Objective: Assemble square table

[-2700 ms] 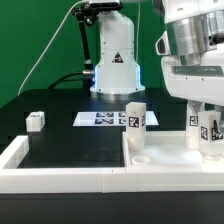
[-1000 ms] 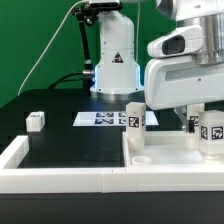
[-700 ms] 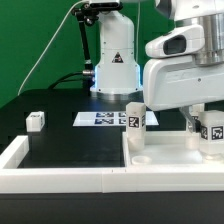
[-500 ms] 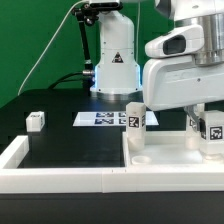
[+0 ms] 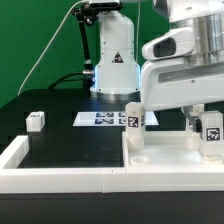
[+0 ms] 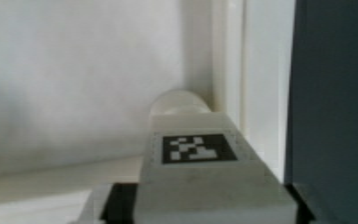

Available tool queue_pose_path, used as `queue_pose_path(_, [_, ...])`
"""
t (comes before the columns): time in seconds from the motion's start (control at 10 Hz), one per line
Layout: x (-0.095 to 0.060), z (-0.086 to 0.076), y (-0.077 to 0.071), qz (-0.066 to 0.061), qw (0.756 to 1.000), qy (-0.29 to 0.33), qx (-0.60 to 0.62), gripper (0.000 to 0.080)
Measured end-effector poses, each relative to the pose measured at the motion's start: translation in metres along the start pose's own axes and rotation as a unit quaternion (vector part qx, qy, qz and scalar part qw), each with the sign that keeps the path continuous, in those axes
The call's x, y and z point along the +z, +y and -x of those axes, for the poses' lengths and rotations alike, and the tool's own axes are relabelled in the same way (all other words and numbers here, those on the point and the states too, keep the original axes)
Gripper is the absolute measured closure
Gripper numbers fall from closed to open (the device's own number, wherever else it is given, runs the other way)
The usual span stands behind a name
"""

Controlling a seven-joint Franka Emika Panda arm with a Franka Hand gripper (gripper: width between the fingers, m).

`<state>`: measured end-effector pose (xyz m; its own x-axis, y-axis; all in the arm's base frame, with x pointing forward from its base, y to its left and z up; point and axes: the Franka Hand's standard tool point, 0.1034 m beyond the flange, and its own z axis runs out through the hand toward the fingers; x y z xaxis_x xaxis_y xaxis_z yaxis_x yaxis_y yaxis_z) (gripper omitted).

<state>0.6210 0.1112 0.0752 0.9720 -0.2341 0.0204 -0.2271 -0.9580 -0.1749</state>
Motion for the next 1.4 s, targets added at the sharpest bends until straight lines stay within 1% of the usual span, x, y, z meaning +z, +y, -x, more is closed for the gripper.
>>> queue_pose_path(0.2, [0.0005,0.0014,-0.001,-0.003,0.992,-0.008,0.122,0.0509])
queue_pose_path(0.3, [0.0006,0.0013,-0.0008,-0.006,0.984,-0.009,0.179,0.0509])
queue_pose_path(0.4, [0.0009,0.0016,-0.0012,-0.006,0.976,-0.01,0.219,0.0509])
queue_pose_path(0.6, [0.0017,0.0022,-0.0024,-0.005,0.94,-0.012,0.34,0.0509])
queue_pose_path(0.9, [0.0017,0.0016,-0.0024,-0.006,0.914,-0.012,0.406,0.0509])
queue_pose_path(1.0, [0.0017,0.0016,-0.0023,-0.005,0.91,-0.012,0.413,0.0504])
queue_pose_path(1.1, [0.0019,0.0018,-0.0024,-0.006,0.919,-0.012,0.395,0.0504])
queue_pose_path(1.2, [0.002,0.0021,-0.0028,-0.006,0.919,-0.012,0.395,0.0283])
queue_pose_path(1.3, [0.0018,0.0025,-0.0033,-0.004,0.928,-0.013,0.372,0.0283])
queue_pose_path(1.4, [0.001,0.002,-0.0035,-0.001,0.953,-0.012,0.304,0.0169])
